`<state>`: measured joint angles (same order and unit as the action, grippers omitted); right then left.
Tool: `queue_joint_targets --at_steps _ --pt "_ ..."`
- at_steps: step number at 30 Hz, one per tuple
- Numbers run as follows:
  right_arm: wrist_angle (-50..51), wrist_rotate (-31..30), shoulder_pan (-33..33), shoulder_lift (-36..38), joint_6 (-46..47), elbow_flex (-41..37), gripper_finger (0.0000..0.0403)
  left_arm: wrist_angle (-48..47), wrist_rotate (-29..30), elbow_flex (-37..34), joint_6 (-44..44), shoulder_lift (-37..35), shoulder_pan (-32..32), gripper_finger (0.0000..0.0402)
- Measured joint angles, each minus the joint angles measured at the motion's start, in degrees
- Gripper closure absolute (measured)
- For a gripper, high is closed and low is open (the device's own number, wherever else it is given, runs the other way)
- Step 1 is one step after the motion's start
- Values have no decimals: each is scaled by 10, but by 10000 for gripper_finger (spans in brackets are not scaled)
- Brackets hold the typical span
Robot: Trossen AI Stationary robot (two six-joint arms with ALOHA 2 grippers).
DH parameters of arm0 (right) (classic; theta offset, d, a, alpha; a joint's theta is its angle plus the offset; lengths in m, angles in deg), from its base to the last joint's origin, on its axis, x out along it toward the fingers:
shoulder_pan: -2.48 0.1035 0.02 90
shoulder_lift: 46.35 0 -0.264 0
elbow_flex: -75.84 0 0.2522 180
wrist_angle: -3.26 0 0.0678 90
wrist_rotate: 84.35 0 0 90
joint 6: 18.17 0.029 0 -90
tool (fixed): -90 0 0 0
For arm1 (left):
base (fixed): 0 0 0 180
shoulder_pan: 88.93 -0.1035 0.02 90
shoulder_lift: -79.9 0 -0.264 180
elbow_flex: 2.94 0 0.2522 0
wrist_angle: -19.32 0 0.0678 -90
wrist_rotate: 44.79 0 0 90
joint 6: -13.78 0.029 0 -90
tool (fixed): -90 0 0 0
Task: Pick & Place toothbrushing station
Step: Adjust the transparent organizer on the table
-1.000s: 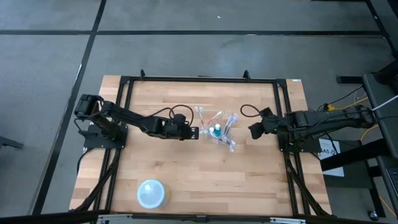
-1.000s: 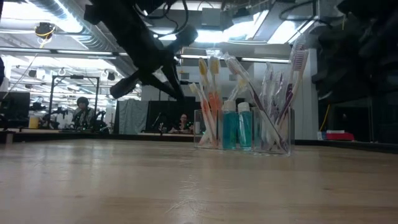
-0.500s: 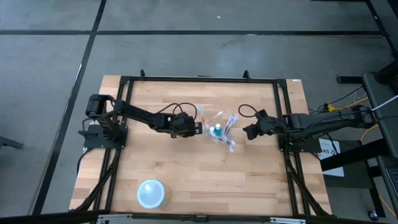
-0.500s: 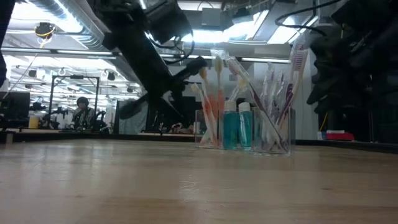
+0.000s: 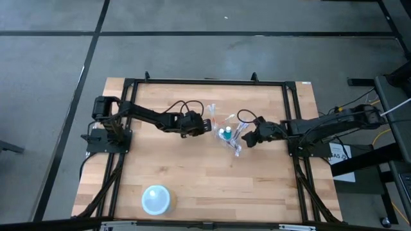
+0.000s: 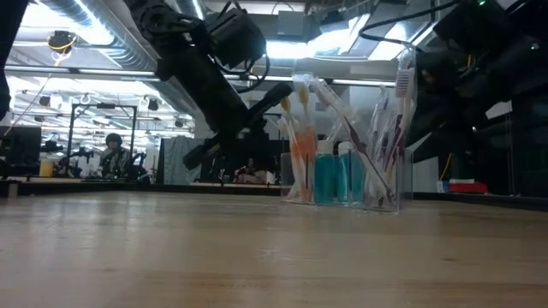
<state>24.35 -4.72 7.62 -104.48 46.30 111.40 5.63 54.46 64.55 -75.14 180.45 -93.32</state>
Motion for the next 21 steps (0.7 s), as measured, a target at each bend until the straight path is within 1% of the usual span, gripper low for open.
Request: queue_joint_targets --at_steps 4,9,15,21 --pt "-57 10 16 -42 16 0 264 21 -2 0 6 0 -9 400" --pt "-107 9 40 -75 44 0 264 28 -5 0 11 0 -16 399" --pt "-165 -13 62 -101 71 0 264 29 -6 0 17 0 -26 400" --pt "-219 -25 66 -124 82 0 264 48 -6 0 26 0 -40 400"
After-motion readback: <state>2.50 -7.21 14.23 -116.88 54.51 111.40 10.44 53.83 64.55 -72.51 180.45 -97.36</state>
